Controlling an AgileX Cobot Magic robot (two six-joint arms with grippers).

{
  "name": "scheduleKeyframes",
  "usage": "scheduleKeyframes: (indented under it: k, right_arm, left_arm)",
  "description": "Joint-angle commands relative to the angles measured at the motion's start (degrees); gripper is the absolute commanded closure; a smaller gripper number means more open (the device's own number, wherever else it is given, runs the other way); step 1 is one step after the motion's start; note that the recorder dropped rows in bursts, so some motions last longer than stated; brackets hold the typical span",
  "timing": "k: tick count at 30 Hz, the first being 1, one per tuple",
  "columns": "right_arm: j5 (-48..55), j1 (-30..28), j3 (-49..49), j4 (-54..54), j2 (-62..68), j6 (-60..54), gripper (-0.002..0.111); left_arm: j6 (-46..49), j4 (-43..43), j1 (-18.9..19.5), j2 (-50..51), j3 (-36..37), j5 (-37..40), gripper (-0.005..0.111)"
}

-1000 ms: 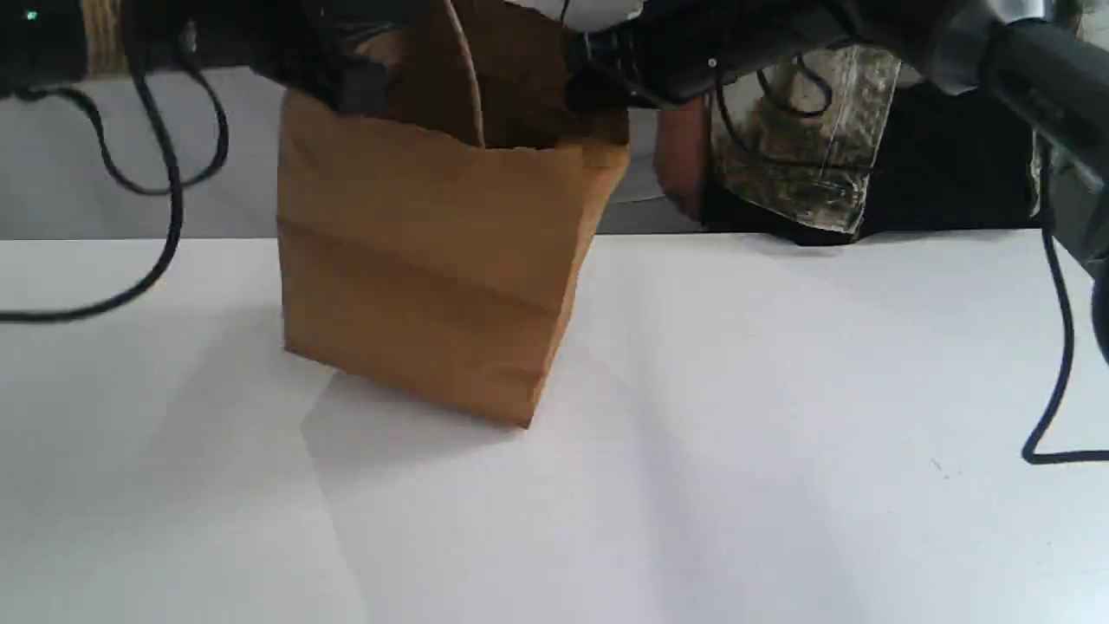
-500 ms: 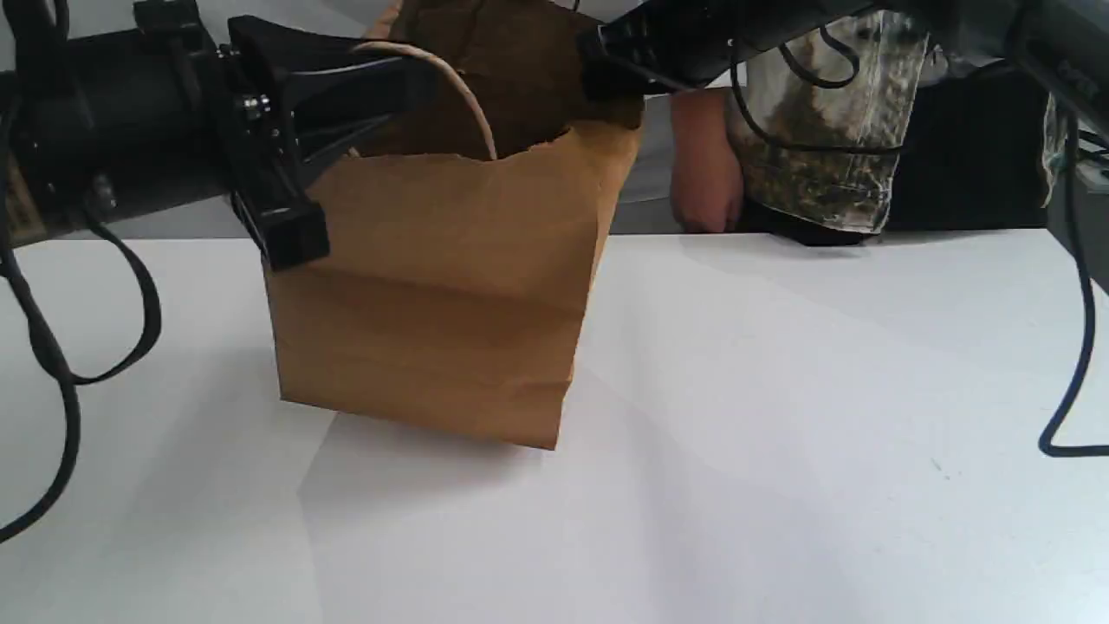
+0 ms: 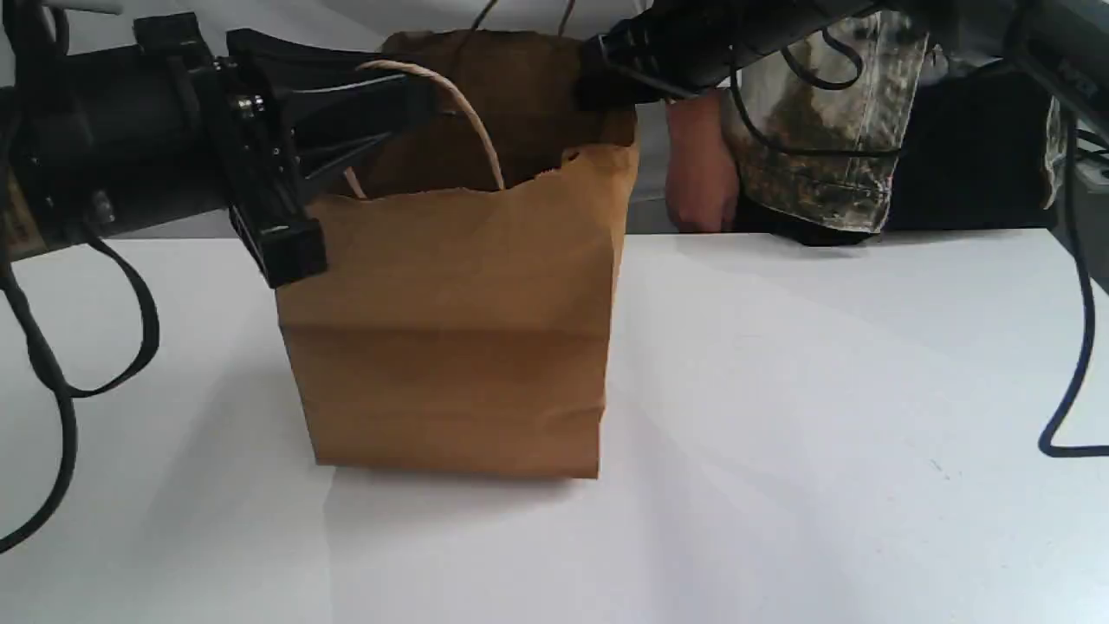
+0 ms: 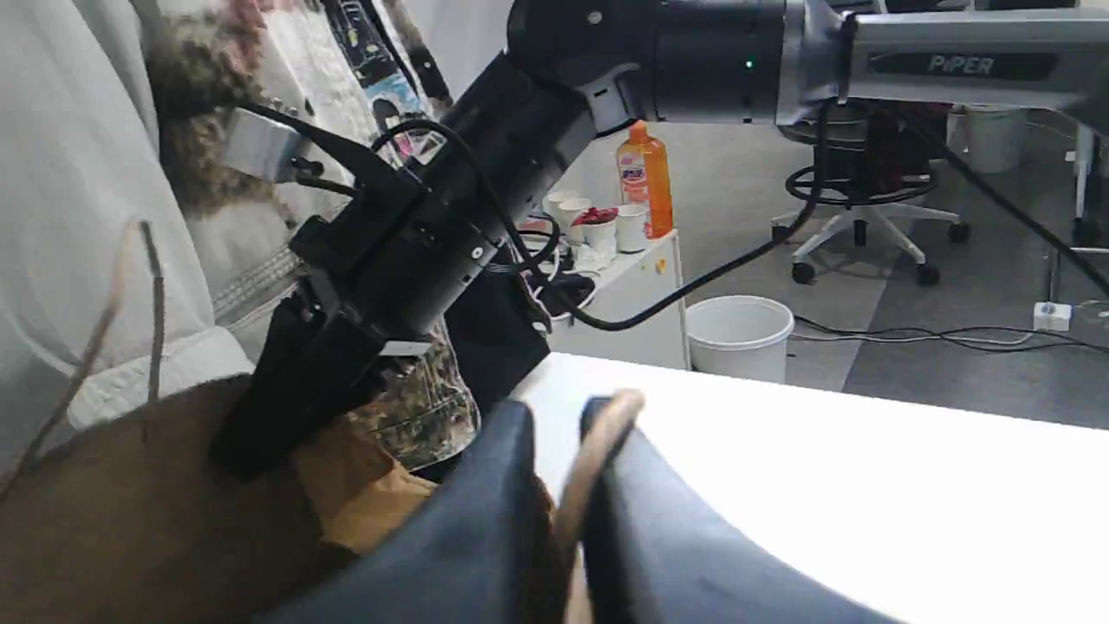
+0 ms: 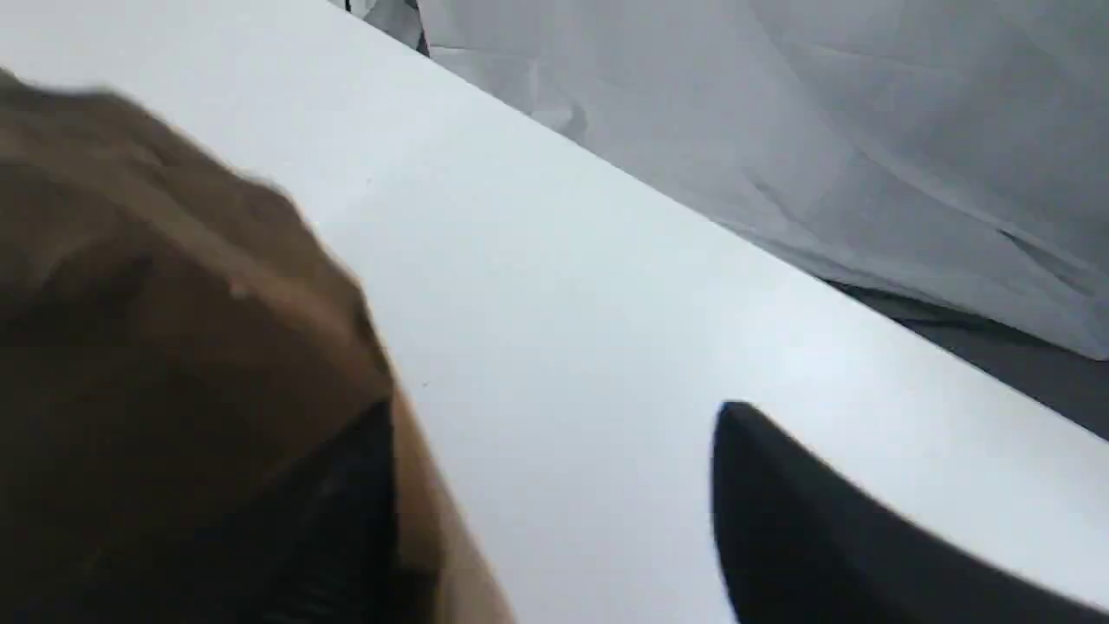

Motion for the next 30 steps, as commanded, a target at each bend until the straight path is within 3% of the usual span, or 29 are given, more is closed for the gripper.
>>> scheduleKeyframes:
  k: [1,4,6,12,19,27,30]
  right_arm:
    - [-0.36,-0.02,-0.23,0.06,-0.90,-0.11,0.040]
    - [-0.36,-0.02,-0.23,0.06,-0.90,-0.56,0.040]
    - [-0.36,-0.02,-0.23,0.06,-0.90,-0.56,0.040]
    - [0.03,-0.02,-0.23,0.06,-0.90,-0.56,0.040]
    - [0.02,-0.02,-0.23,-0.21,-0.90,-0.56,0.040]
    - [-0.81,-0.02,-0.23,-0.23,-2.53,-0.95,0.040]
    - [-0.94,-0.02,-0.23,-0.23,-4.39,-1.40,0.040]
  left_arm:
    - [3.64,-3.68,0.16,-0.86,0.14,-1.02,0.061]
    - [5.14,-7.15,0.16,-0.98,0.14,-0.90,0.041]
    - [5.12,-7.55,0.16,-0.98,0.14,-0.90,0.034]
    - [3.91,-2.48,0.16,-0.98,0.14,-0.42,0.034]
    - [1.21,5.92,0.16,-0.98,0.14,-5.39,0.034]
    - [1.70,7.36,0.16,-5.10,0.22,-4.93,0.034]
    - [1.58,10.39,0.16,-8.10,0.27,-1.15,0.034]
